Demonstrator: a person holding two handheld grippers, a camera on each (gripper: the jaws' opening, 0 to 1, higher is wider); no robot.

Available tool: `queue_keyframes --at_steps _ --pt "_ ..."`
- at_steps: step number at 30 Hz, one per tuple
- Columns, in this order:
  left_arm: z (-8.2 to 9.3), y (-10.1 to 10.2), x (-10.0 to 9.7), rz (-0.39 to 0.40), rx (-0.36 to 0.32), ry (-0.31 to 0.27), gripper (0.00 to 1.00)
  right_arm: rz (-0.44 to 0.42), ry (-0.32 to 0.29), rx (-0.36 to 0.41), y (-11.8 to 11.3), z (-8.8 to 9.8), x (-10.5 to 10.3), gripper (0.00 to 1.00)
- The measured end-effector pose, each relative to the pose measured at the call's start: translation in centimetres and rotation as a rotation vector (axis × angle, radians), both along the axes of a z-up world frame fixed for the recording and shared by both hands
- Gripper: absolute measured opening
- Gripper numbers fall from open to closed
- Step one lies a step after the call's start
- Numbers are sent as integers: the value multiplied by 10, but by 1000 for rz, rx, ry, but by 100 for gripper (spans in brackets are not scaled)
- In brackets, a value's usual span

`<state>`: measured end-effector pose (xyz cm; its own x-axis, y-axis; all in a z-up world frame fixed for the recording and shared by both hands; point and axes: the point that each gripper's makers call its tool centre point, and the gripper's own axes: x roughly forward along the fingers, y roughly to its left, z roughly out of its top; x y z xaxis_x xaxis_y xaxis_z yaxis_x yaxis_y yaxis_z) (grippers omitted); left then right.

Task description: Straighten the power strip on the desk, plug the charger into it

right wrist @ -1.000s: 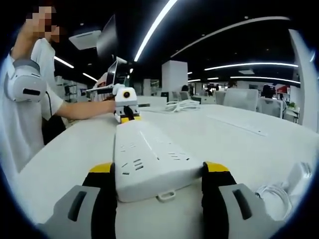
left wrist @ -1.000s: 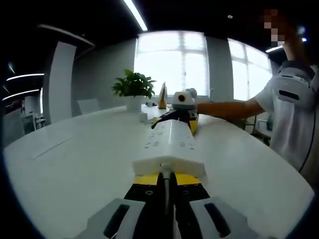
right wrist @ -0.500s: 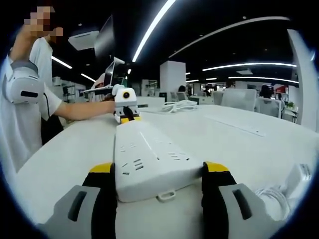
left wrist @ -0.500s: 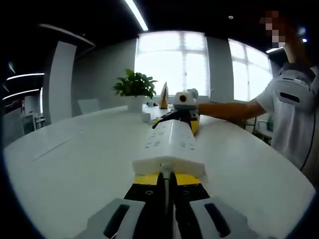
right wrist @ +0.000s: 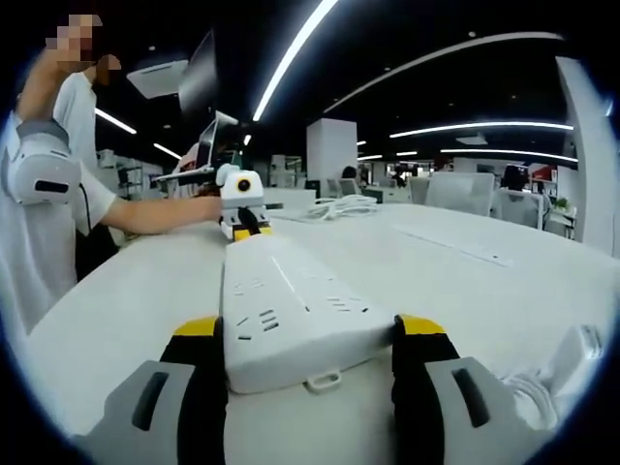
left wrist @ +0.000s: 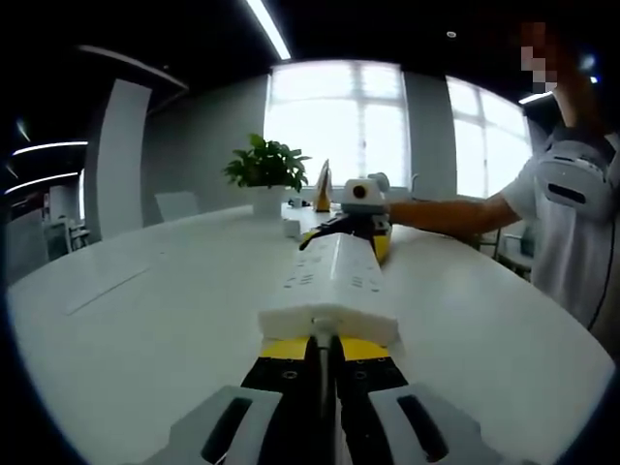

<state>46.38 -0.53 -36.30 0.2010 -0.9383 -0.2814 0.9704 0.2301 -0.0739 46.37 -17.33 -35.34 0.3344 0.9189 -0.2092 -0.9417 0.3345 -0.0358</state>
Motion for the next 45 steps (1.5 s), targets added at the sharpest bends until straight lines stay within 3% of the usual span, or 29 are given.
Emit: queue_keyframes --at_steps 14,28,34,37,45 --pt "0 -7 -2 1 -2 -4 11 -9 -1 3 -2 0 15 68" --pt "1 -1 20 21 -7 -3 12 -53 0 -7 -8 0 29 68" --pt "-1 -1 21 33 -7 -3 12 -55 -9 -17 -8 0 32 68" --pt "-2 -1 24 51 -6 -5 12 -103 -60 -18 -11 4 43 68" --pt "-3 -4 27 64 -6 -9 12 -115 -47 -4 -12 3 46 68"
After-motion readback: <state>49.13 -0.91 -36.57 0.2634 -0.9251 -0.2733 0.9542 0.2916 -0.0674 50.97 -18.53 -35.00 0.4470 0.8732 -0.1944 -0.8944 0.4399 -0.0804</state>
